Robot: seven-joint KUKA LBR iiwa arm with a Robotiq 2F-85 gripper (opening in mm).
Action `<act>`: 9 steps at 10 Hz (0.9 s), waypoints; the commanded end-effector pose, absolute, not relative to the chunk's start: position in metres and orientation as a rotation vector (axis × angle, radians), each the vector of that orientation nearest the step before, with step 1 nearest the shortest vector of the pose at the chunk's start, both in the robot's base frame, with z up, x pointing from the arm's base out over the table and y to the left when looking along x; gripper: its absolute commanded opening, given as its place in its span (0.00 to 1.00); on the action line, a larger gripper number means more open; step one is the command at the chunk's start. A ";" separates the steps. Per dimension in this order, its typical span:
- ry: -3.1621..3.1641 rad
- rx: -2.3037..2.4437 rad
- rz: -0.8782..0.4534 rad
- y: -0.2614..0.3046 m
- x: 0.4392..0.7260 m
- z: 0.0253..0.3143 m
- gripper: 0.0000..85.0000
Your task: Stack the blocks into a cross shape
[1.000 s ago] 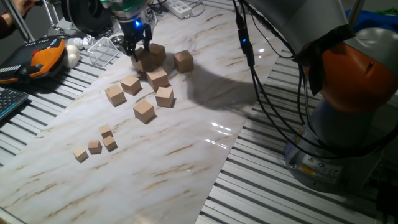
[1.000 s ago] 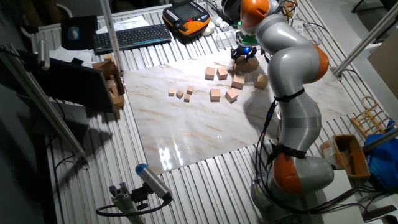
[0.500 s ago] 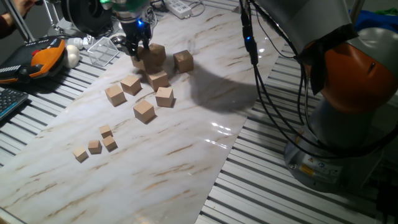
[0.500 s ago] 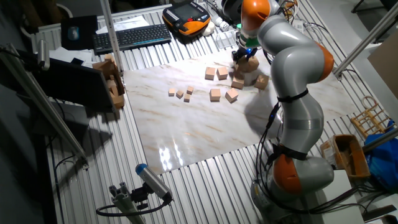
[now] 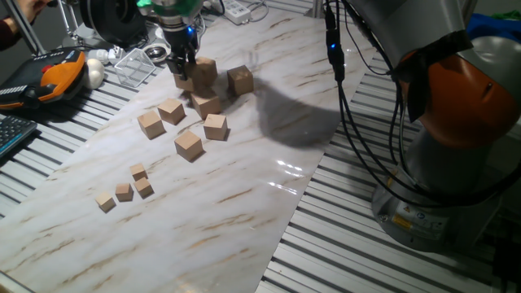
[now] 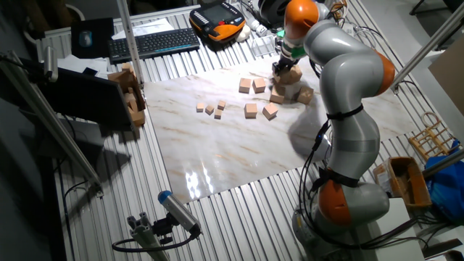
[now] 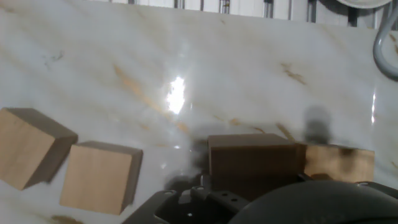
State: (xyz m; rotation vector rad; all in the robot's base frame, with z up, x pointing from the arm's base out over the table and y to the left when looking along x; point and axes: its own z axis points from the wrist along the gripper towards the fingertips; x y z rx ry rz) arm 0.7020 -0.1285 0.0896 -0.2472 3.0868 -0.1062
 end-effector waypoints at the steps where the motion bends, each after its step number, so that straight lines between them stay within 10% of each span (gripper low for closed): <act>1: 3.070 -0.391 -0.104 -0.130 0.701 0.089 0.00; 9: 3.107 -0.117 -0.099 -0.137 0.698 0.084 0.00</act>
